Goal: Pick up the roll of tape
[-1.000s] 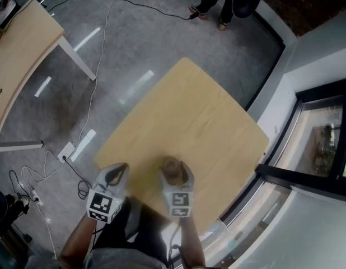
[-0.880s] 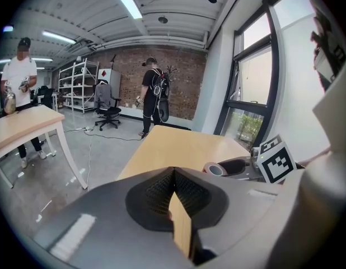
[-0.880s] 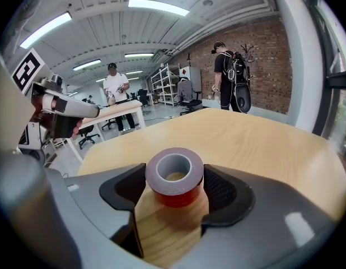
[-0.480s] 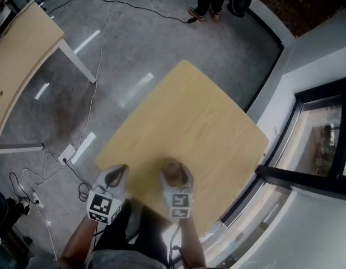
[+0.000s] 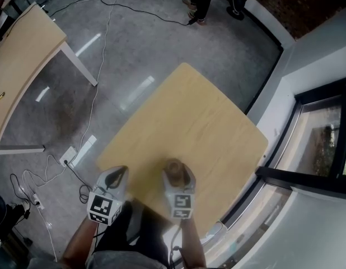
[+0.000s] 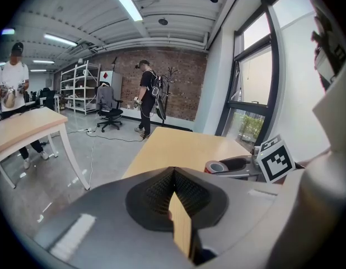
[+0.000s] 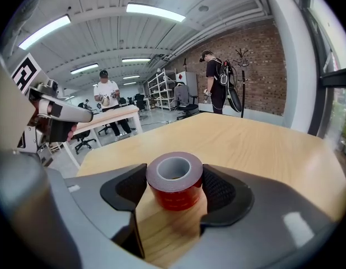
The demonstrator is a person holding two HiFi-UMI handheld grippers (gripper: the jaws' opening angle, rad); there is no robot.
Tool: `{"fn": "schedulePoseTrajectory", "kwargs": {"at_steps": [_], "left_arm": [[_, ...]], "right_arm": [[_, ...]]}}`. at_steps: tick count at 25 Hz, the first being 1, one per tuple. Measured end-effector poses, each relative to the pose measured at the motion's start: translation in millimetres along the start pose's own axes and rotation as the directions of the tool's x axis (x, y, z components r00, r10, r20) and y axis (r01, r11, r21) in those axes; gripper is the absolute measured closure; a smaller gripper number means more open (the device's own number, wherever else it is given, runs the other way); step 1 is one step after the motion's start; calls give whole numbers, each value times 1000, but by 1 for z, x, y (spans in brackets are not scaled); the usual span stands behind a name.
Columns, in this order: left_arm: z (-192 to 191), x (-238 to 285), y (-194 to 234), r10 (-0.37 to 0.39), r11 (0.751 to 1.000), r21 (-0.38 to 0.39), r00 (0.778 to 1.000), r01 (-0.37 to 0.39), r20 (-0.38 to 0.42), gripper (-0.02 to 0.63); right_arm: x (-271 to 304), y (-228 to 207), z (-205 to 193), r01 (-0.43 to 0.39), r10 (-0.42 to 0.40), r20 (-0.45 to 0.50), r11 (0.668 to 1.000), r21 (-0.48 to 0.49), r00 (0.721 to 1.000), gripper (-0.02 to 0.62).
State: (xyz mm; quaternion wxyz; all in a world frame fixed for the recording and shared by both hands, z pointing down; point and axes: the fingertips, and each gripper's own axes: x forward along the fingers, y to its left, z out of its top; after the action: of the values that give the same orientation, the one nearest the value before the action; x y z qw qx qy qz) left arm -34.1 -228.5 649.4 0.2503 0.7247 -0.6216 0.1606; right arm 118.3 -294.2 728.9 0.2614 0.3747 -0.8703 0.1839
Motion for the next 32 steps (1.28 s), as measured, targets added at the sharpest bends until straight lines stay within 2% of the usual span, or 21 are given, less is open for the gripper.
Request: {"fn": "schedulePoseTrajectory", "kwargs": {"at_steps": [18, 32], "left_arm": [[32, -13, -17, -31, 998, 54, 998, 28, 55, 607], [74, -40, -33, -77, 991, 121, 988, 61, 133, 607]], "right_arm": [[-32, -10, 38, 23, -27, 98, 999, 43, 995, 275], [-89, -7, 84, 75, -91, 213, 994, 82, 973, 278]]}}
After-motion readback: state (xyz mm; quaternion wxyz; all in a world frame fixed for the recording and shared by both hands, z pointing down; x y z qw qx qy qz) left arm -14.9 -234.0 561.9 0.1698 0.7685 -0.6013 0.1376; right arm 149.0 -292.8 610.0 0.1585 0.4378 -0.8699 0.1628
